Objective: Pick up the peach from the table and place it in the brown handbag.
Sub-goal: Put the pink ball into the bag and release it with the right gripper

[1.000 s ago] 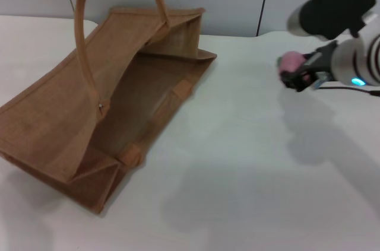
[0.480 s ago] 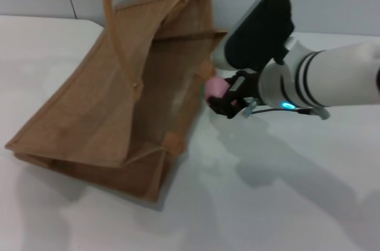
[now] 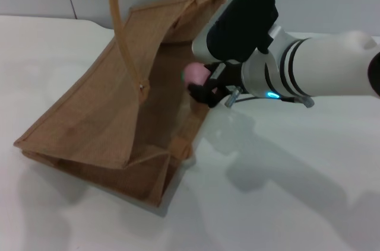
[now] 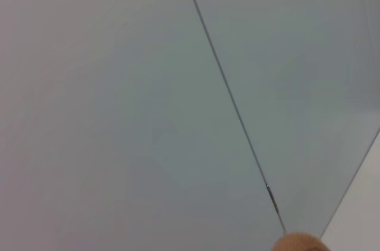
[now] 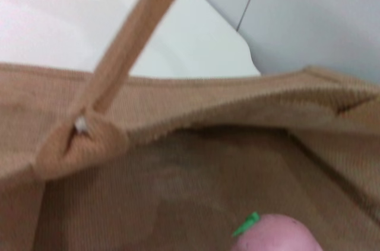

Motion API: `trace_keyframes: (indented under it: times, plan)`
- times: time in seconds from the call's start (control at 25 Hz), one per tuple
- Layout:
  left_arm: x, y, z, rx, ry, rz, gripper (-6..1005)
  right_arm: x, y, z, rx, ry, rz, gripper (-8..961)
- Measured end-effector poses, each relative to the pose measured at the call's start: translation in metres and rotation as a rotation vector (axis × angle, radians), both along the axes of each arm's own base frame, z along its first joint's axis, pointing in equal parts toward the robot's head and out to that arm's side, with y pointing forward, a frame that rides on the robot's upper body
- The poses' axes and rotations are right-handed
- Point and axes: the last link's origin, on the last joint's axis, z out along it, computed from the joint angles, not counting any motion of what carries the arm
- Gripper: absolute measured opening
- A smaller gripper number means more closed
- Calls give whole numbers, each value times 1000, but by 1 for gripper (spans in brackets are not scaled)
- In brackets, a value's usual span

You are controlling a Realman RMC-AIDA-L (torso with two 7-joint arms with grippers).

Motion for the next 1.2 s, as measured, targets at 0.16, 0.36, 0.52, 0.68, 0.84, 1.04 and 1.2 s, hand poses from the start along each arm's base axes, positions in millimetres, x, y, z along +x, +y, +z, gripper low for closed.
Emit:
trace_keyframes:
  times: [0.16,0.36,0.52,0.68,0.84,1.04,1.2]
  plan:
    - [2,1,0,1,0,-4,124,-7,-1,0,1,12,35,460]
    - [8,2,-2,-3,-2,-20,124,-6,-3,-8,-4,19,61,459]
    - [10,2,-3,-8,-2,-27,124,-7,2,-11,2,42,65,460]
    - [16,1,-10,-23,12,-43,124,-5,7,-14,-3,51,75,459]
    - [21,1,-16,-30,16,-52,124,1,10,-19,-15,55,69,455]
    - [22,1,-18,-37,4,-53,124,4,10,-22,-14,64,74,494]
    - [23,2,-19,-37,5,-57,124,5,11,-24,-24,62,81,525]
